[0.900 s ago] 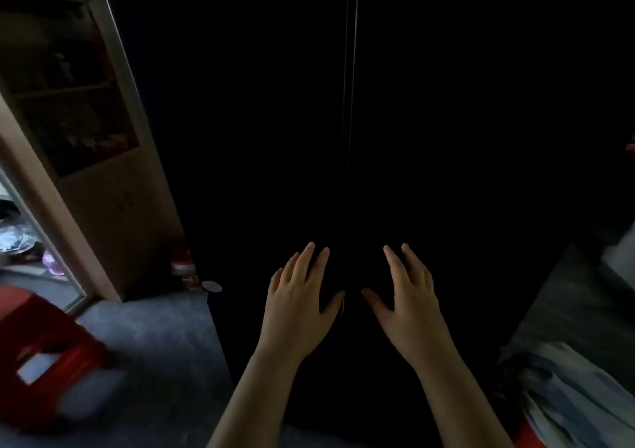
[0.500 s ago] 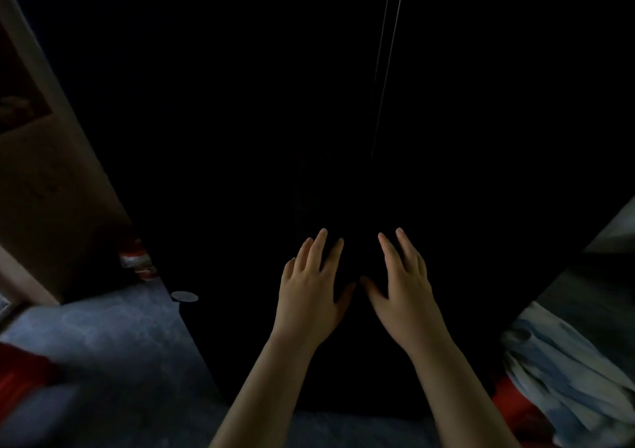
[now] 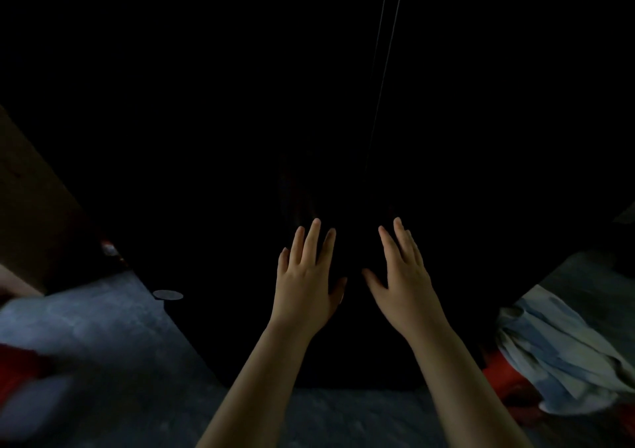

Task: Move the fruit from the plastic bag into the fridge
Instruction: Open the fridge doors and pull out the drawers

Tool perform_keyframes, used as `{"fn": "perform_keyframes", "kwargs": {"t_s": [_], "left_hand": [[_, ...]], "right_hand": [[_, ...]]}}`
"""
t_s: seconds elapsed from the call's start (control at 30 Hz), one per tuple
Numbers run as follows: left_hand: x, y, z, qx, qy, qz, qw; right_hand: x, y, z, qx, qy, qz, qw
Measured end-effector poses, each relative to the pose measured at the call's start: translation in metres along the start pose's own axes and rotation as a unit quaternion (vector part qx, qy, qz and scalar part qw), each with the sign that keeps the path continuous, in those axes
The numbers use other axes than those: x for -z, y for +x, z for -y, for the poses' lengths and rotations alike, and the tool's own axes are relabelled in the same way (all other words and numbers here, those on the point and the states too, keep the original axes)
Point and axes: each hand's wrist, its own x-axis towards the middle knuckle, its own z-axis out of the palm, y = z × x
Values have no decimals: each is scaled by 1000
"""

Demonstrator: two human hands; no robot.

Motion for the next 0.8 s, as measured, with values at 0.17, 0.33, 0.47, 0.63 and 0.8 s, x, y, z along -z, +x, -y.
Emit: {"fn": "perform_keyframes", "kwargs": {"t_s": [0.17, 0.33, 0.47, 0.63, 0.8], "left_hand": [[-8, -4, 2, -6, -30, -5, 1000], [-24, -26, 1, 110, -272, -15, 956], [-55, -40, 1, 337, -619, 43, 708], [-99, -37, 20, 475, -794, 47, 376], [-120, -32, 28, 510, -829, 36, 226]], "right_hand": [[-9, -3, -12, 18, 32, -15, 999], [-39, -21, -31, -82, 215, -36, 972], [-79, -29, -47, -295, 466, -34, 834], [-118, -19, -60, -467, 713, -3, 524], [-145, -15, -62, -491, 740, -12, 459]]}}
